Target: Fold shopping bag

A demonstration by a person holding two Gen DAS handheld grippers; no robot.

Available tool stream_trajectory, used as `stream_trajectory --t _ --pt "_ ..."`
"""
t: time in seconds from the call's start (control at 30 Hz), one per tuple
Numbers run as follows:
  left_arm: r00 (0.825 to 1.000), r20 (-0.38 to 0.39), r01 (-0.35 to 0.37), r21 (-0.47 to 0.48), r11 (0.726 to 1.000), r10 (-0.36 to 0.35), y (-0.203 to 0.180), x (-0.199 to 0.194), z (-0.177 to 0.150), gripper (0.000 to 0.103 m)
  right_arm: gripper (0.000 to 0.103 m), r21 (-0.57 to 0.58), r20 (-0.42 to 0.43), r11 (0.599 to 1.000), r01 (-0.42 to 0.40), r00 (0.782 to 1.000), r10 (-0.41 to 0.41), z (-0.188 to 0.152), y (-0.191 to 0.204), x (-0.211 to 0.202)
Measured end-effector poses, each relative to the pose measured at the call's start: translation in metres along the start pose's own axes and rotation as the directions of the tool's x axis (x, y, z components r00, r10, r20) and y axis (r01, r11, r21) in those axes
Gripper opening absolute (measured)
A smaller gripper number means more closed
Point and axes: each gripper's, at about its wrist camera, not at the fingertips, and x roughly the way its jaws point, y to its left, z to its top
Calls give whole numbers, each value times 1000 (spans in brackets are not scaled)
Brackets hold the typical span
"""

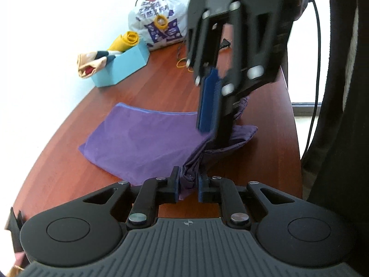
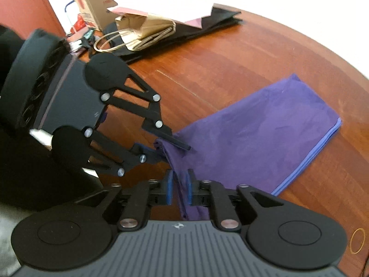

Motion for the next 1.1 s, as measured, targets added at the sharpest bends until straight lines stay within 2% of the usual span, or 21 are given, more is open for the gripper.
stream_trajectory --t 0.03,0.3,0.33,0.43,0.57,0.73,0.87,1.03,1.1 --pt "1000 0 5 -14 1000 -5 1 0 0 16 45 -18 6 1000 10 1000 -10 -5 0 -3" --pt "998 -2 54 -155 986 -55 20 6 3 16 45 -109 5 991 81 997 -80 -37 -9 -14" --pt "998 -4 59 -177 982 -61 23 7 3 16 48 -127 5 988 91 996 -91 -42 -9 -14" --pt "997 -6 71 -244 967 -75 31 9 3 16 56 -168 19 980 109 994 -108 -50 -8 -13" --pt "996 -1 83 -341 936 -89 40 11 3 16 57 -225 49 965 136 991 -128 -58 -3 -10" --pt "995 -4 90 -401 912 -99 45 12 2 16 57 -307 97 930 202 979 -180 -67 5 0" --pt "994 0 100 -458 883 -112 51 14 0 15 55 -357 127 904 234 971 -201 -74 8 5" --pt "991 -7 112 -500 859 -133 54 15 -2 15 42 -472 178 835 283 958 -224 -89 17 8" --pt "988 -23 117 -509 852 -150 55 18 -4 15 33 -485 172 836 256 965 -196 -91 17 6"
